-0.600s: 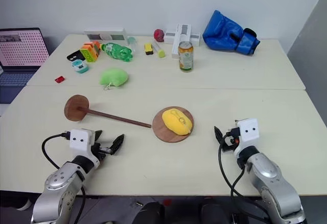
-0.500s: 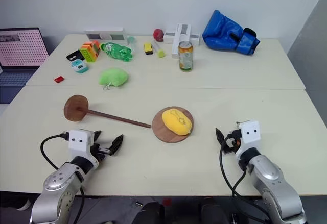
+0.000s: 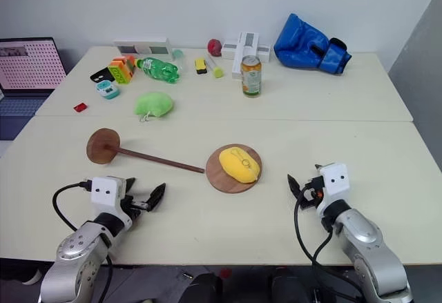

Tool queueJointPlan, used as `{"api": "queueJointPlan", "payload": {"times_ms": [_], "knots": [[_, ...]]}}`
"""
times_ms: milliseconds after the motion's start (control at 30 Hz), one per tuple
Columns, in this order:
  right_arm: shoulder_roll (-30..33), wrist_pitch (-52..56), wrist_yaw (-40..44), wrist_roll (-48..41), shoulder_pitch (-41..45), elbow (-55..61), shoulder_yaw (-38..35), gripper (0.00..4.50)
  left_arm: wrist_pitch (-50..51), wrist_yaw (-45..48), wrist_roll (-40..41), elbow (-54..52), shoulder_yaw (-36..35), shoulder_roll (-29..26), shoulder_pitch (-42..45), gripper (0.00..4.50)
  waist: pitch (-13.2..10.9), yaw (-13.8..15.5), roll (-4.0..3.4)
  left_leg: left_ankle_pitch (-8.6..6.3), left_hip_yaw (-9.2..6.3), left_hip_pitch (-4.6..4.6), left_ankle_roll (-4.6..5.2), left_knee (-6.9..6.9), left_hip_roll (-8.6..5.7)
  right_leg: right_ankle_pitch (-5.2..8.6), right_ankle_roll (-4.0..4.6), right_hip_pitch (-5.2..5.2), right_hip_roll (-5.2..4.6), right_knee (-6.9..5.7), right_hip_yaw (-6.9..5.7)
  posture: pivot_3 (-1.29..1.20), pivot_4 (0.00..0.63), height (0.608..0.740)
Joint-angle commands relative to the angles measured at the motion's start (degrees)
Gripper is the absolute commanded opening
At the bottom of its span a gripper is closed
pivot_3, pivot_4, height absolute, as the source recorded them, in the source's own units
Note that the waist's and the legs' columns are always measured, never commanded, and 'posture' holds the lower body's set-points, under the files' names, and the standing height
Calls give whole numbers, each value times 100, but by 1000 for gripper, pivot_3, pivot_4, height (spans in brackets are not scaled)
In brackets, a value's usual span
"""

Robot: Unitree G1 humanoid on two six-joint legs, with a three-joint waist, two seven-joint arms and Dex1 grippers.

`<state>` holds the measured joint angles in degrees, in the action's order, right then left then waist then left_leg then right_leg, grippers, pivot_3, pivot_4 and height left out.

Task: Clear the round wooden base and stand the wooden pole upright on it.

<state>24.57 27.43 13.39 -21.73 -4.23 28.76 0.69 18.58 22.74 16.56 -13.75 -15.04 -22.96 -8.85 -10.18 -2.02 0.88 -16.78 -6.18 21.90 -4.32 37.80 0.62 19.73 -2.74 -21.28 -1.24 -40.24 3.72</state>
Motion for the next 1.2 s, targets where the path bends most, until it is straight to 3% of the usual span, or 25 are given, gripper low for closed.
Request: {"api": "queueJointPlan", "payload": {"times_ms": [33, 233, 333, 433, 733, 867, 967, 1200], "knots": [[226, 217, 778, -431, 563, 225, 70, 4406, 164, 670, 575, -883, -73, -295, -417, 4500, -3, -42, 4, 0, 0, 0, 0, -1, 3, -4, 5, -3, 1, 0, 5, 0, 150, 740], [470, 804, 2051, -1026, 1961, -171, 523, 4406, 737, 1637, 1688, -1981, -362, -1084, -693, 4500, -10, -29, 9, 0, -7, -2, 0, 3, 5, -5, 8, 7, 6, 2, -10, 0, 150, 740], [303, 791, 2174, -800, 2444, -693, 773, 4406, 893, 1924, 2088, -2233, -385, -1357, -608, 4500, -14, -15, 14, 0, -8, -1, 1, 3, 5, -7, 10, 9, 6, 8, -14, 0, 150, 740], [-35, 594, 2053, -345, 2814, -1398, 1122, 4406, 524, 2387, 1839, -2243, -217, -1661, -583, 4500, -14, -13, 14, 0, -7, 0, 1, 0, 4, -8, 10, 11, 5, 20, -14, 0, 150, 740], [-693, -128, 1770, 820, 2929, -2393, 1748, 4406, 281, 2321, 1588, -2149, -32, -1565, -489, 4500, -16, -18, 11, 0, -4, 8, 0, -5, 5, -8, 10, -2, 3, 22, -12, 0, 150, 740], [-884, -316, 1677, 922, 2826, -2395, 1594, 4406, 353, 2204, 1604, -2235, -6, -1482, -422, 4500, -16, -20, 11, 0, -5, 8, 0, -4, 5, -9, 10, -2, 3, 20, -13, 0, 150, 740], [-905, -337, 1737, 884, 2757, -2255, 1468, 3926, 313, 2174, 1530, -2192, 15, -1477, -360, 4500, -16, -23, 11, 0, -5, 8, 0, -4, 5, -9, 10, -2, 3, 20, -13, 0, 150, 740], [-863, -334, 1762, 841, 2720, -2105, 1139, 2194, 339, 2024, 1465, -2103, 102, -1429, -87, 4500, -16, -21, 11, 0, -5, 8, 0, -4, 4, -9, 10, -2, 4, 19, -12, 0, 150, 740]]}}
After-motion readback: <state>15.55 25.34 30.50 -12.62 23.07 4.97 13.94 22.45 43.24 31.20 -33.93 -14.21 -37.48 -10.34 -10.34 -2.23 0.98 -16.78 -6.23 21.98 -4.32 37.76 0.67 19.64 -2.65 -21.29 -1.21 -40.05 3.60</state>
